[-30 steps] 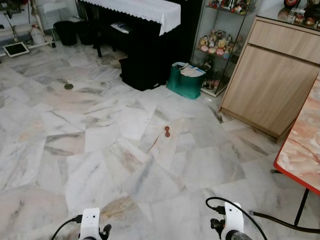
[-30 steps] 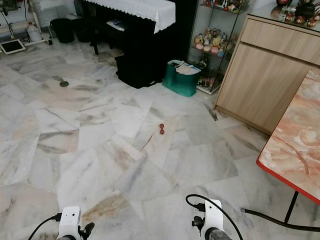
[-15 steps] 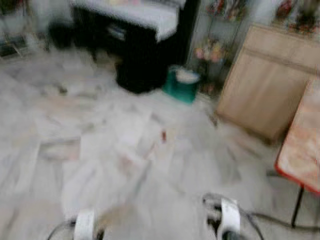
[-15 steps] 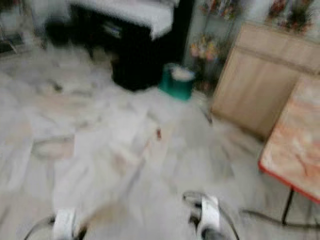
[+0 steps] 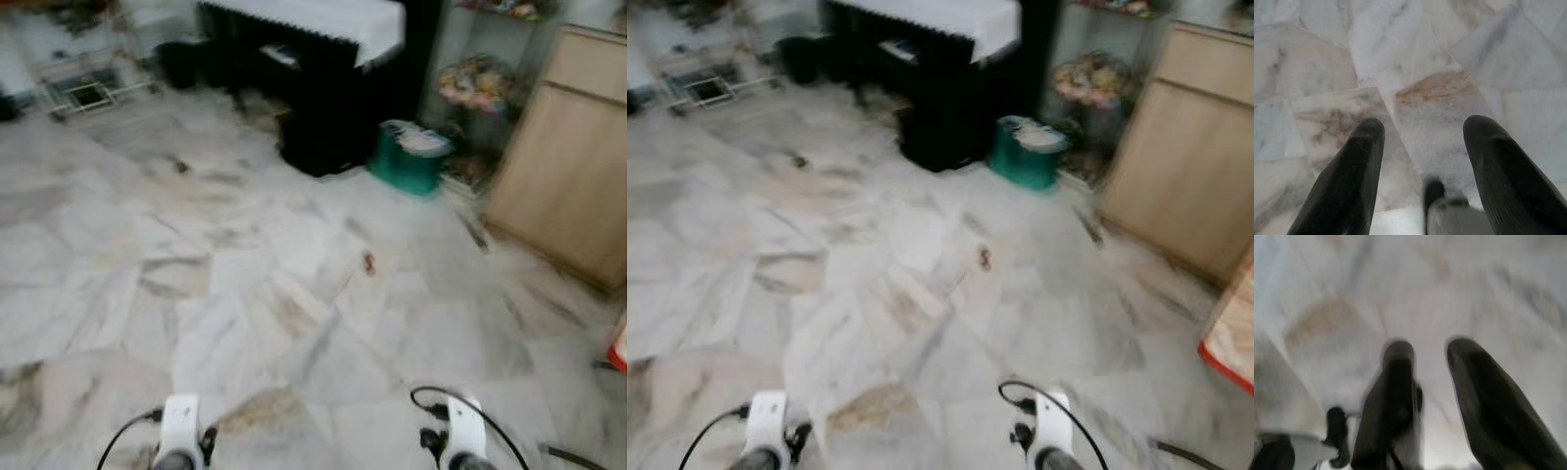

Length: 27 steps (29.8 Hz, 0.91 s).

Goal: Setting the table

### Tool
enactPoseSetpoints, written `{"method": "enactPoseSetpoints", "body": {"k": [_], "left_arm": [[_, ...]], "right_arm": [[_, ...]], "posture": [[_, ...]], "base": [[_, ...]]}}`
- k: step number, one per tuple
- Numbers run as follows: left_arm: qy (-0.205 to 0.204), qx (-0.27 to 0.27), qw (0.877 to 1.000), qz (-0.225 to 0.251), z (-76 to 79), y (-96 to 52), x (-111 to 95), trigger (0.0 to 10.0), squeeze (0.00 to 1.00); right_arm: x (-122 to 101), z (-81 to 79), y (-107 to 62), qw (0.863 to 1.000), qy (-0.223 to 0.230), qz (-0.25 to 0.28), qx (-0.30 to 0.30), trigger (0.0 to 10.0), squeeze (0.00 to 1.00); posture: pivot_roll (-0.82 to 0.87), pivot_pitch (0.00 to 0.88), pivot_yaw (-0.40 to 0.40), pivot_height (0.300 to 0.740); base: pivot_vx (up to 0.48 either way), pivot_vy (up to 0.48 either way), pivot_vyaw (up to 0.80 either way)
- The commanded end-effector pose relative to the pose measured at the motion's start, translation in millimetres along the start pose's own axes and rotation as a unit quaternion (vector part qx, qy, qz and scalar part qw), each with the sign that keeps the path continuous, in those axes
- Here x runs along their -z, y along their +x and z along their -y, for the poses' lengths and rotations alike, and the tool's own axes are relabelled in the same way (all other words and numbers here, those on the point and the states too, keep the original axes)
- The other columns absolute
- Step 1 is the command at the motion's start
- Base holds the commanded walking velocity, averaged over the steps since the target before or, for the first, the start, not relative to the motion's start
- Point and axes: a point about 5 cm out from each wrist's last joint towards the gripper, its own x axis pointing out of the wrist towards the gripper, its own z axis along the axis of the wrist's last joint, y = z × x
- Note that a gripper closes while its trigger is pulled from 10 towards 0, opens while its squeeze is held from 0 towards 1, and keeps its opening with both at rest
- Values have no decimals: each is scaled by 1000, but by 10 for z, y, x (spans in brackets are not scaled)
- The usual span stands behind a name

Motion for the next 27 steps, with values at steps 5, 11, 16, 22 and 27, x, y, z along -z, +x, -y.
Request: {"method": "enactPoseSetpoints", "body": {"k": [5,11,16,22,27], "left_arm": [[7,-3,1000,-16,-24,-29,100,10000,0],[8,-2,1000,-14,-21,-28,91,10000,0],[7,-2,1000,-11,-27,-25,78,10000,0],[4,0,1000,-9,-12,-23,72,10000,0],[2,1,1000,-8,0,-25,76,10000,0]], "right_arm": [[74,-6,-10,1000,5,-11,1,10000,0],[76,2,-12,1000,-3,-12,1,10000,0],[68,8,-13,1000,-2,-7,4,10000,0],[63,18,-14,1000,1,-5,8,10000,0],[67,21,-13,1000,2,-8,10,10000,0]], "posture": [[-43,0,-14,736],[-42,0,-15,736],[-44,0,-18,736],[-48,0,-20,736],[-53,0,-22,736]], "base": [[0,-311,-587],[0,-314,-560],[0,-314,0],[0,-313,0],[0,-251,-567]]}}
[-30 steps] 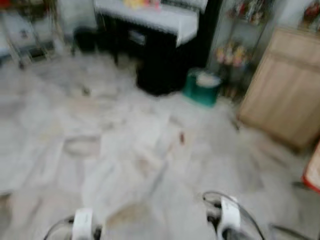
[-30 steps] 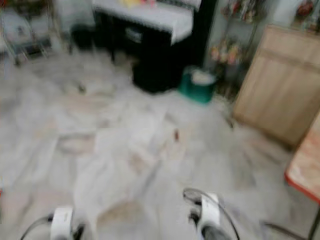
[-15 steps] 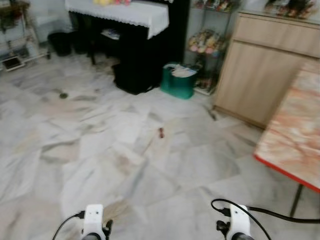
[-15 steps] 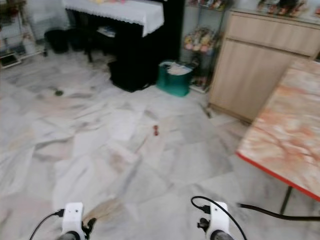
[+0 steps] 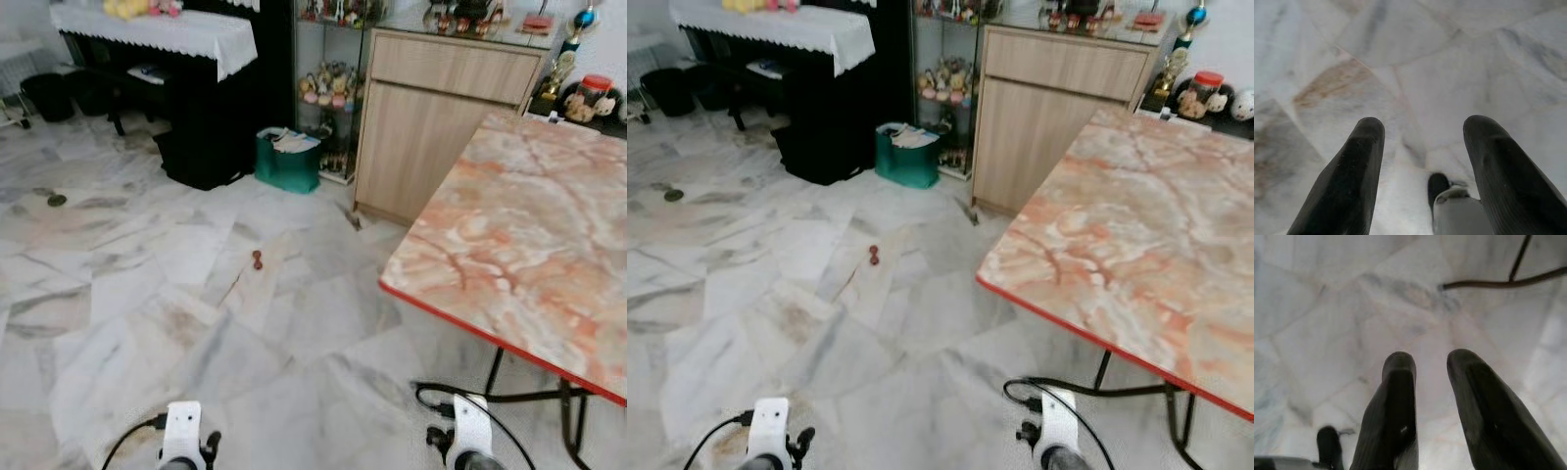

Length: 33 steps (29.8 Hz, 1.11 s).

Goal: Setting the table

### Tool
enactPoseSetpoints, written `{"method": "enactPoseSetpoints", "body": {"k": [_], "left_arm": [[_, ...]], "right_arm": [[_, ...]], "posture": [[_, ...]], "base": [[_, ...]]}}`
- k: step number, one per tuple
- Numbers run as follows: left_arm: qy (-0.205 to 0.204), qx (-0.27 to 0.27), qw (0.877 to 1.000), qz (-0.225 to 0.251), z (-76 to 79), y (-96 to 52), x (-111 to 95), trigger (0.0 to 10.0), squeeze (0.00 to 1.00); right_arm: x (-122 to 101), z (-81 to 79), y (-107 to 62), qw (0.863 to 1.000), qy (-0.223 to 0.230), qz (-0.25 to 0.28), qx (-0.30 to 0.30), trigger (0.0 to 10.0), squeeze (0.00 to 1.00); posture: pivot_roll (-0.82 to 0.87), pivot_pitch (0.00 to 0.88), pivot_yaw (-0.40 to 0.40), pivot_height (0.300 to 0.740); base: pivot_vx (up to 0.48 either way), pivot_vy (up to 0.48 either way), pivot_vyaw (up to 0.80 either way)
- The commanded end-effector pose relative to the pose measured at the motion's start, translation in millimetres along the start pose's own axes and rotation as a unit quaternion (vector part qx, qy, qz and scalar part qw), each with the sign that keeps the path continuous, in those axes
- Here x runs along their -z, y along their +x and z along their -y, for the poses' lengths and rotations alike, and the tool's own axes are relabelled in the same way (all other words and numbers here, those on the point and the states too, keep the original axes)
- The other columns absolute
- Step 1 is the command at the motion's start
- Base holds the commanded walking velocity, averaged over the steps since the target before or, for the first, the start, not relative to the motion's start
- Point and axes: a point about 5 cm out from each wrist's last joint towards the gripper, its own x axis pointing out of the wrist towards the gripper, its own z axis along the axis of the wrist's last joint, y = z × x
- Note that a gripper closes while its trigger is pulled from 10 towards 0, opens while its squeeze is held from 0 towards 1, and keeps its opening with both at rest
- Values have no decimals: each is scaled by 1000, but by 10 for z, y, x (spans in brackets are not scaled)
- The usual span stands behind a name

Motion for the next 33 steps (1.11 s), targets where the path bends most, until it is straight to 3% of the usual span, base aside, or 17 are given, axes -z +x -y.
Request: {"method": "enactPoseSetpoints", "body": {"k": [1,26,33], "left_arm": [[0,2,1000,3,19,8,-23,10000,0],[-2,4,1000,4,45,3,-9,10000,0],[-3,6,1000,4,51,3,-9,10000,0]], "right_arm": [[51,8,-8,1000,3,-10,1,10000,0],[50,24,-11,1000,-11,-12,0,10000,0],[42,28,-12,1000,-5,-4,4,10000,0]], "posture": [[-55,0,-24,736],[-57,0,-30,736],[-56,0,-30,736]], "base": [[0,0,-569],[0,0,-550],[0,-69,0]]}}
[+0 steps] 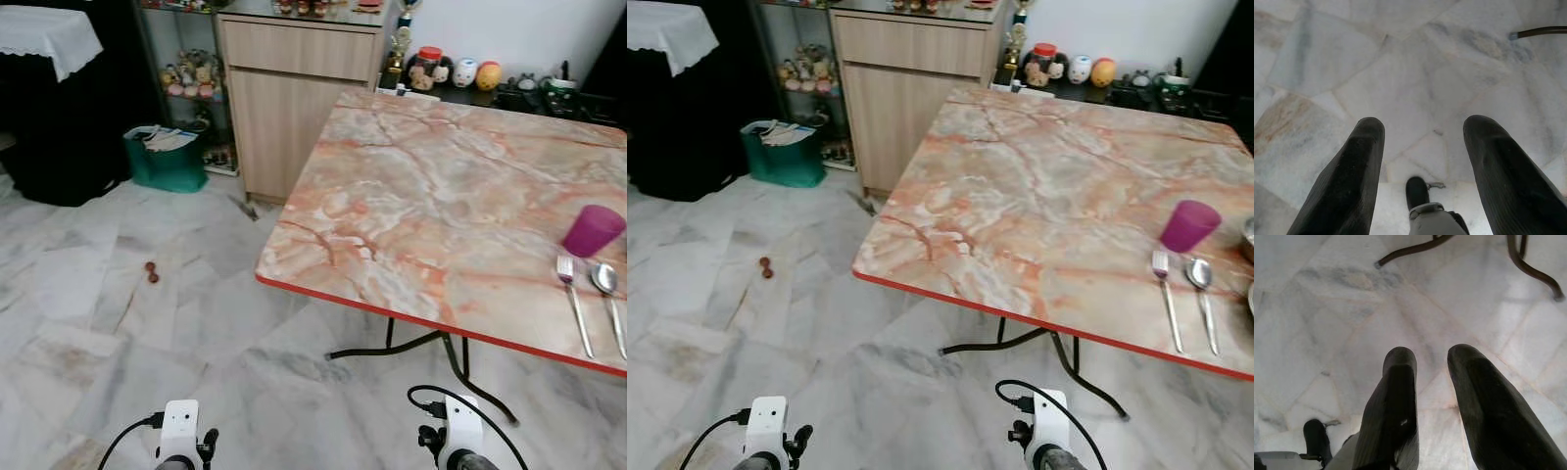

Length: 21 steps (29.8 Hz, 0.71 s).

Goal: Setting the table

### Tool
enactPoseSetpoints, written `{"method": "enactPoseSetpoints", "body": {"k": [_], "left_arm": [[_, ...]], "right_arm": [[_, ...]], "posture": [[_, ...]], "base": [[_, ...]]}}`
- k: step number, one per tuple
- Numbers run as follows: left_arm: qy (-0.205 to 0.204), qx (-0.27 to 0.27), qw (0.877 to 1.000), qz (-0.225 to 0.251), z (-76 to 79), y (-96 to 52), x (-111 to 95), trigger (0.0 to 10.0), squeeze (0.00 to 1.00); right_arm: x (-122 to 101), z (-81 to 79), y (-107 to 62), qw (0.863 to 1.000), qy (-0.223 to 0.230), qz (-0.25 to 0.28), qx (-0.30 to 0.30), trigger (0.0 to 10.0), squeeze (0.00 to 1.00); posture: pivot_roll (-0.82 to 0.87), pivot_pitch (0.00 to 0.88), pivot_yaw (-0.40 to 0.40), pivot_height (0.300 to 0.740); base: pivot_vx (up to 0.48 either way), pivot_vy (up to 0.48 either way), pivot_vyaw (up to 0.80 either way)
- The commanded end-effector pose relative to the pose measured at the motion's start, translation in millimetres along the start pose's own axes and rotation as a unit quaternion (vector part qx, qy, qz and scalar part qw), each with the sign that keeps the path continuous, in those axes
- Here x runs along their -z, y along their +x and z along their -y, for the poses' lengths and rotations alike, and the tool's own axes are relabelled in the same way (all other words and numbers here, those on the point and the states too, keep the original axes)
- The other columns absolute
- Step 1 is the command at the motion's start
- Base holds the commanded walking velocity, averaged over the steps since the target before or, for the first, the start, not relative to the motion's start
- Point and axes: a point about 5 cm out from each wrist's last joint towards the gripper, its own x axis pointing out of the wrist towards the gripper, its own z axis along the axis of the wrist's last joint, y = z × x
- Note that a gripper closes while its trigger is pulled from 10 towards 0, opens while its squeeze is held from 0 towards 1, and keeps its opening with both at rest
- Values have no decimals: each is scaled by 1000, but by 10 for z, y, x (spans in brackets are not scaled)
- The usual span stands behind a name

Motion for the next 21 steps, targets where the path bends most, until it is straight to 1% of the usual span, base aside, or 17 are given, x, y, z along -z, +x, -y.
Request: {"method": "enactPoseSetpoints", "body": {"k": [1,3,7,10,19,21], "left_arm": [[1,-1,1000,-5,-6,-9,33,10000,0],[4,0,1000,-5,-5,-9,33,10000,0],[3,1,1000,-5,-3,-9,33,10000,0],[3,2,1000,-5,0,-9,32,10000,0],[3,4,1000,1,8,-1,4,10000,0],[3,5,1000,1,8,-1,3,10000,0]], "right_arm": [[-13,13,-1,1000,1,4,4,10000,0],[-7,14,-1,1000,-1,0,4,10000,0],[-1,12,-1,1000,5,-1,3,10000,0],[-6,14,-1,1000,-2,0,3,10000,0],[-1,21,-2,1000,-1,-1,5,10000,0],[2,21,-2,1000,0,-2,6,10000,0]], "posture": [[-55,0,-30,736],[-56,0,-30,736],[-56,0,-29,736],[-55,0,-29,736],[-55,0,-32,736],[-55,0,-32,736]], "base": [[0,-240,0],[0,-124,0],[0,-355,-589],[0,-374,-590],[0,-377,0],[0,-382,-431]]}}
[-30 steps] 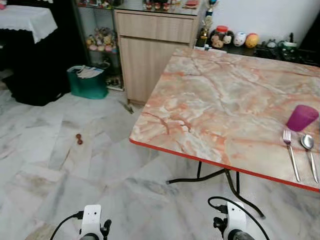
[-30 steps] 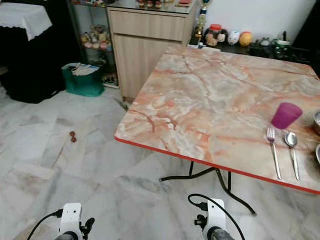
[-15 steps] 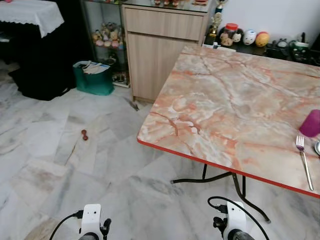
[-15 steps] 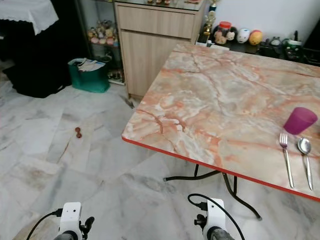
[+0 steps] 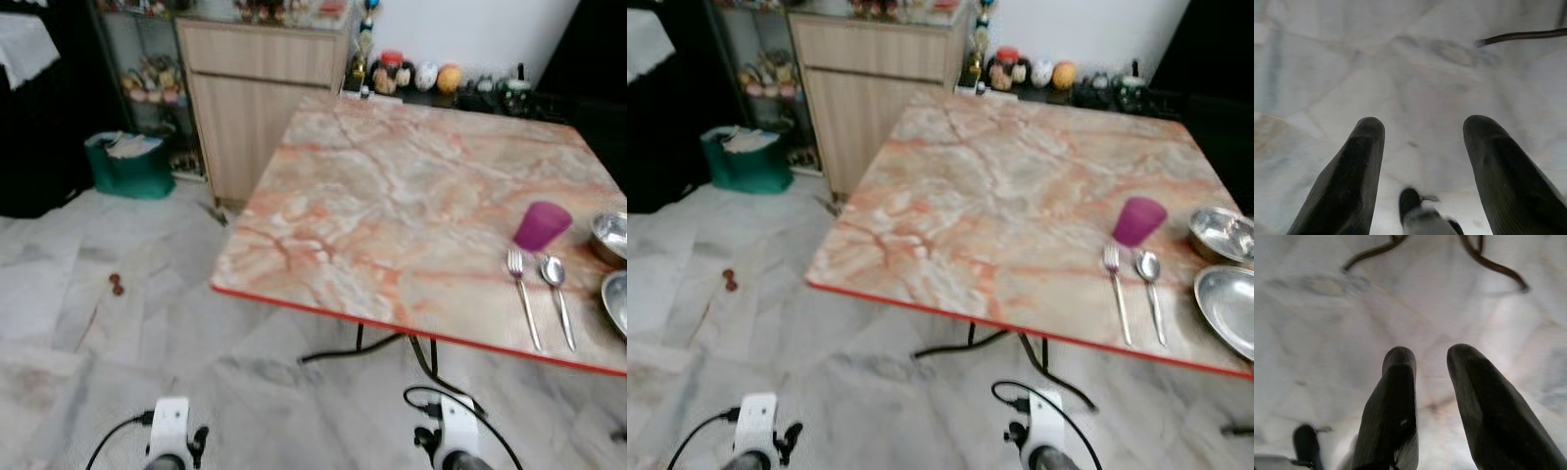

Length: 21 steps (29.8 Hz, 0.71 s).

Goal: Setting the table

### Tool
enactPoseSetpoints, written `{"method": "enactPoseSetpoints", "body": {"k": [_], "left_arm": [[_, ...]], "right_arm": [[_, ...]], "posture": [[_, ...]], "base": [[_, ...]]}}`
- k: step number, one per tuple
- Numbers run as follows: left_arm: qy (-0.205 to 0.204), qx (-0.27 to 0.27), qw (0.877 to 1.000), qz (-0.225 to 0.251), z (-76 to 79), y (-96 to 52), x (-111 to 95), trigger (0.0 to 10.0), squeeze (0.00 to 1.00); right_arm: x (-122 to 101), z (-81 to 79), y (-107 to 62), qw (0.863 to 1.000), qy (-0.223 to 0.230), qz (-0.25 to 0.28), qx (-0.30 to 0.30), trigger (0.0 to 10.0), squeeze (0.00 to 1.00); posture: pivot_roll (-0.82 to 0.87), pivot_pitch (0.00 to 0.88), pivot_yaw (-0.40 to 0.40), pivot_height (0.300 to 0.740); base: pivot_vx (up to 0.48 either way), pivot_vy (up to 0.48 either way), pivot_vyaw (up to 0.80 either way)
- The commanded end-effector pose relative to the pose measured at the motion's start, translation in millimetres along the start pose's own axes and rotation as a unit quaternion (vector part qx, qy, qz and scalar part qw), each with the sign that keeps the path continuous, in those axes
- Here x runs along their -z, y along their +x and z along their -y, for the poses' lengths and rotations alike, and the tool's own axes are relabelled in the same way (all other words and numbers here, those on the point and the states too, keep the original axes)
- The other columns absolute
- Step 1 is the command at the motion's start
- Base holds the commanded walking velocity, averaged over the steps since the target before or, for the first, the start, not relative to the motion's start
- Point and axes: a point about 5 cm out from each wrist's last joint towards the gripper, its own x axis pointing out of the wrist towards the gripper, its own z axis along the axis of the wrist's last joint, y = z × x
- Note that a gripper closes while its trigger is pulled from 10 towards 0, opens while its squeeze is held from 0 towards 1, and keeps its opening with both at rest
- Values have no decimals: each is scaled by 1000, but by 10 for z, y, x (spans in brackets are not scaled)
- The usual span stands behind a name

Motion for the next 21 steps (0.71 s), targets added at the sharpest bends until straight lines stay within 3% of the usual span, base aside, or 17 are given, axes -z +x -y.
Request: {"method": "enactPoseSetpoints", "body": {"k": [1,12,21], "left_arm": [[5,-5,1000,-5,-57,-9,24,10000,0],[2,-5,1000,-9,-51,-19,55,10000,0],[5,-3,1000,-12,-48,-16,55,10000,0]], "right_arm": [[-25,-50,11,1000,2,4,-6,10000,0],[-32,-54,12,1000,-8,2,-10,10000,0],[-38,-57,13,1000,-12,3,-12,10000,0]], "posture": [[-56,0,-33,736],[-58,0,-35,736],[-59,0,-34,736]], "base": [[0,-379,-619],[0,-379,-576],[0,-375,0]]}}
